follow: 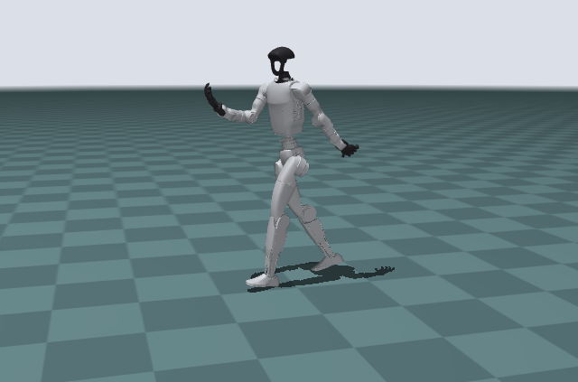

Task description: Kungfu

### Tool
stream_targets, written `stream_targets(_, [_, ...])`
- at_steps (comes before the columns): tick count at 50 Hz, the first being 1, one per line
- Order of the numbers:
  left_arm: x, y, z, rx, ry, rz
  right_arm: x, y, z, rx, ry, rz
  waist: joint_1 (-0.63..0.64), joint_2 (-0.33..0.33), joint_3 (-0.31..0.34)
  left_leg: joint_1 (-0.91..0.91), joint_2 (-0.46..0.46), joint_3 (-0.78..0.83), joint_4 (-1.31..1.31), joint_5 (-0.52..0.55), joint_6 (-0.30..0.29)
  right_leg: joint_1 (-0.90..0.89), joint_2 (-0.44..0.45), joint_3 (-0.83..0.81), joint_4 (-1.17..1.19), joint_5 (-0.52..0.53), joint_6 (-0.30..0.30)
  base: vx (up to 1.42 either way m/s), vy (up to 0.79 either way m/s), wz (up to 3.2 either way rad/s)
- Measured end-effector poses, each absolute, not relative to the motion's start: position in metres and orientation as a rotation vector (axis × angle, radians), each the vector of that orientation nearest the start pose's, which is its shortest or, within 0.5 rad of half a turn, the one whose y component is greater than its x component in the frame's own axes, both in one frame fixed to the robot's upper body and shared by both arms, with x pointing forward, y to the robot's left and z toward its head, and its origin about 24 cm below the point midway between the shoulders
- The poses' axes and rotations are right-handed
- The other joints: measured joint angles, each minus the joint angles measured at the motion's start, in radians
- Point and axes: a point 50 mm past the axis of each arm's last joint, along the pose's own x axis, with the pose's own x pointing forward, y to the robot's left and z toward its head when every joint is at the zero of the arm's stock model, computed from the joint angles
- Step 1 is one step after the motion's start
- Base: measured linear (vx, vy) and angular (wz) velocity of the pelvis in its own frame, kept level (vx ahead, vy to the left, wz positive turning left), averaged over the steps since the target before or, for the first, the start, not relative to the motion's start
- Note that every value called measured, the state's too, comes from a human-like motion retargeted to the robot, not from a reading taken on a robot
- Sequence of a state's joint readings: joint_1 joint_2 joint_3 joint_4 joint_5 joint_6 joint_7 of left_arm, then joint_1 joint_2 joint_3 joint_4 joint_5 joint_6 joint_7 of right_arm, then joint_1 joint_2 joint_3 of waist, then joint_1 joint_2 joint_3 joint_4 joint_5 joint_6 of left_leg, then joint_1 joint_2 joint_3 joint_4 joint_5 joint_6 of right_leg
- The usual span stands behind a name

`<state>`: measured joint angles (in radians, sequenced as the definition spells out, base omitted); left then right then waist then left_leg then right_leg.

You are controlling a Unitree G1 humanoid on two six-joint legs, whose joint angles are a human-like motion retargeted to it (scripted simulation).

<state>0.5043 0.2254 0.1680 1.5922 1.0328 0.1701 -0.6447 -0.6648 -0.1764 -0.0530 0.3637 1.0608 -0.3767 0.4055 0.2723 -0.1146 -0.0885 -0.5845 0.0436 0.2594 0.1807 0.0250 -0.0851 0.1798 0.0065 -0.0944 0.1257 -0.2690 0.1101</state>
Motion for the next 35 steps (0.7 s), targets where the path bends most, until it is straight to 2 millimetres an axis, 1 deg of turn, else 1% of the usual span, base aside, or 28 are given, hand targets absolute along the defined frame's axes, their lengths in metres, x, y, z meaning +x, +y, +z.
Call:
stream_targets(2, [-0.213,0.222,-0.102,0.016,2.416,-0.795,0.347,-0.177,0.157,0.739,-0.644,0.309,-0.010,-0.019,-0.026,-0.004,-0.033,-0.057,0.042,0.032,0.033,0.013,-0.025,-0.026,0.016,0.094,0.091,0.92,-0.26,0.14])
stream_targets(3, [-0.204,0.228,-0.106,0.046,2.405,-0.736,0.346,-0.180,0.133,0.709,-0.560,0.266,-0.014,-0.030,-0.043,-0.019,-0.045,-0.075,0.077,0.036,0.046,0.014,-0.035,-0.029,0.030,0.157,0.137,1.01,-0.45,0.05])
stream_targets(4, [-0.189,0.238,-0.112,0.087,2.378,-0.678,0.343,-0.183,0.108,0.679,-0.470,0.226,-0.009,-0.036,-0.058,-0.051,-0.023,-0.094,0.125,0.029,0.045,-0.007,-0.016,-0.035,0.059,0.234,0.152,0.85,-0.66,-0.25])
stream_targets(5, [-0.170,0.248,-0.119,0.131,2.341,-0.621,0.337,-0.186,0.082,0.649,-0.375,0.191,0.001,-0.041,-0.073,-0.091,0.016,-0.113,0.181,0.016,0.036,-0.040,0.017,-0.043,0.094,0.318,0.152,0.63,-0.77,-0.20])
stream_targets(7, [-0.120,0.262,-0.135,0.224,2.218,-0.551,0.322,-0.196,0.026,0.560,-0.122,0.114,-0.009,-0.006,-0.076,-0.070,0.070,-0.147,0.234,-0.061,0.034,-0.080,0.067,-0.126,0.193,0.462,0.152,0.67,-0.66,0.10])
stream_targets(8, [-0.095,0.267,-0.142,0.268,2.145,-0.522,0.312,-0.200,-0.003,0.509,0.033,0.082,-0.009,0.014,-0.078,-0.040,0.101,-0.129,0.243,-0.091,0.040,-0.098,0.083,-0.170,0.253,0.516,0.152,0.72,-0.46,0.06])
stream_targets(9, [-0.068,0.273,-0.147,0.308,2.066,-0.495,0.296,-0.204,-0.033,0.454,0.206,0.054,-0.015,0.033,-0.084,-0.014,0.123,-0.123,0.245,-0.114,0.045,-0.119,0.090,-0.215,0.314,0.560,0.152,0.68,-0.31,-0.02])
stream_targets(10, [-0.042,0.277,-0.150,0.345,1.983,-0.471,0.275,-0.207,-0.062,0.398,0.389,0.033,-0.023,0.053,-0.093,0.010,0.140,-0.122,0.245,-0.133,0.050,-0.141,0.093,-0.259,0.376,0.600,0.152,0.65,-0.11,-0.07])
stream_targets(12, [0.021,0.285,-0.152,0.435,1.786,-0.450,0.223,-0.212,-0.112,0.262,0.769,-0.020,-0.035,0.065,-0.095,0.053,0.123,-0.111,0.244,-0.162,0.067,-0.192,0.045,-0.275,0.480,0.518,0.152,0.75,0.10,-0.03])
stream_targets(13, [0.056,0.287,-0.149,0.494,1.675,-0.455,0.192,-0.215,-0.130,0.192,0.948,-0.057,-0.041,0.071,-0.093,0.089,0.104,-0.099,0.228,-0.172,0.081,-0.212,0.013,-0.283,0.511,0.483,0.152,0.81,0.17,0.33])
stream_targets(14, [0.092,0.286,-0.144,0.563,1.557,-0.472,0.158,-0.220,-0.145,0.128,1.113,-0.096,-0.056,0.081,-0.088,0.130,0.083,-0.094,0.206,-0.180,0.094,-0.232,0.001,-0.278,0.525,0.449,0.152,0.76,0.15,0.72])
stream_targets(16, [0.164,0.276,-0.124,0.709,1.298,-0.520,0.085,-0.226,-0.164,0.021,1.398,-0.148,-0.105,0.098,-0.071,0.219,0.032,-0.105,0.154,-0.188,0.119,-0.274,0.003,-0.242,0.521,0.374,0.152,0.65,0.03,1.32])
stream_targets(18, [0.229,0.256,-0.094,0.845,1.014,-0.573,0.012,-0.226,-0.171,-0.038,1.614,-0.150,-0.164,0.105,-0.048,0.308,-0.035,-0.136,0.100,-0.190,0.146,-0.309,-0.008,-0.190,0.478,0.300,0.152,0.68,-0.07,1.61])
stream_targets(19, [0.260,0.243,-0.074,0.904,0.860,-0.598,-0.022,-0.226,-0.170,-0.045,1.697,-0.141,-0.199,0.105,-0.035,0.356,-0.075,-0.155,0.070,-0.188,0.161,-0.323,-0.032,-0.169,0.451,0.268,0.152,0.60,0.01,1.71])
stream_targets(20, [0.288,0.229,-0.050,0.959,0.703,-0.621,-0.056,-0.225,-0.167,-0.044,1.774,-0.130,-0.236,0.104,-0.020,0.406,-0.118,-0.174,0.039,-0.185,0.177,-0.336,-0.065,-0.153,0.424,0.238,0.152,0.43,-0.01,1.56])
stream_targets(21, [0.314,0.220,-0.021,1.014,0.549,-0.618,-0.083,-0.224,-0.163,-0.030,1.827,-0.111,-0.273,0.111,-0.008,0.437,-0.130,-0.191,0.027,-0.189,0.180,-0.355,-0.080,-0.151,0.387,0.226,0.118,0.36,-0.11,1.30])
stream_targets(22, [0.335,0.212,0.010,1.066,0.397,-0.610,-0.109,-0.222,-0.158,-0.011,1.877,-0.092,-0.309,0.118,0.004,0.465,-0.140,-0.208,0.017,-0.193,0.182,-0.376,-0.093,-0.146,0.349,0.214,0.081,0.35,-0.28,0.92])
stream_targets(23, [0.350,0.205,0.042,1.117,0.252,-0.593,-0.132,-0.219,-0.151,0.015,1.920,-0.075,-0.344,0.125,0.013,0.489,-0.147,-0.221,0.012,-0.200,0.182,-0.398,-0.101,-0.135,0.311,0.204,0.039,0.37,-0.33,0.72])
stream_targets(24, [0.362,0.199,0.074,1.168,0.111,-0.575,-0.155,-0.217,-0.143,0.044,1.963,-0.065,-0.377,0.131,0.023,0.514,-0.151,-0.233,0.009,-0.209,0.182,-0.418,-0.105,-0.119,0.272,0.199,-0.001,0.36,-0.36,0.55])
stream_targets(26, [0.373,0.185,0.138,1.270,-0.166,-0.536,-0.198,-0.213,-0.123,0.112,2.048,-0.067,-0.436,0.144,0.044,0.563,-0.156,-0.250,0.003,-0.227,0.182,-0.456,-0.107,-0.073,0.192,0.212,-0.078,0.30,-0.31,0.38])
stream_targets(28, [0.370,0.171,0.199,1.363,-0.439,-0.484,-0.237,-0.209,-0.100,0.178,2.137,-0.109,-0.487,0.154,0.065,0.610,-0.160,-0.266,0.000,-0.246,0.181,-0.489,-0.102,-0.019,0.111,0.268,-0.150,0.26,-0.29,0.21])
stream_targets(30, [0.357,0.159,0.254,1.436,-0.714,-0.414,-0.269,-0.208,-0.075,0.229,2.225,-0.195,-0.527,0.161,0.081,0.653,-0.161,-0.271,-0.004,-0.266,0.178,-0.520,-0.092,0.031,0.030,0.317,-0.203,0.28,-0.34,-0.02])
stream_targets(32, [0.336,0.149,0.298,1.478,-0.986,-0.322,-0.293,-0.206,-0.053,0.262,2.295,-0.323,-0.562,0.170,0.087,0.684,-0.160,-0.272,-0.003,-0.285,0.170,-0.551,-0.088,0.043,-0.030,0.334,-0.223,0.25,-0.27,-0.15])
stream_targets(33, [0.325,0.146,0.317,-3.487,2.608,0.643,-0.303,-0.205,-0.043,0.276,2.322,-0.397,-0.580,0.175,0.087,0.695,-0.158,-0.273,-0.001,-0.294,0.166,-0.568,-0.087,0.037,-0.049,0.339,-0.235,0.27,-0.32,-0.14])
stream_targets(34, [0.314,0.144,0.331,-3.330,2.729,0.508,-0.311,-0.204,-0.035,0.292,2.338,-0.471,-0.597,0.180,0.086,0.704,-0.157,-0.275,0.002,-0.302,0.161,-0.585,-0.085,0.029,-0.058,0.335,-0.247,0.30,-0.39,-0.12])
stream_targets(35, [0.304,0.142,0.344,-3.180,2.824,0.389,-0.317,-0.202,-0.027,-0.491,-3.722,0.865,-0.613,0.184,0.084,0.711,-0.157,-0.276,0.005,-0.311,0.156,-0.603,-0.083,0.021,-0.062,0.325,-0.258,0.30,-0.39,0.00])
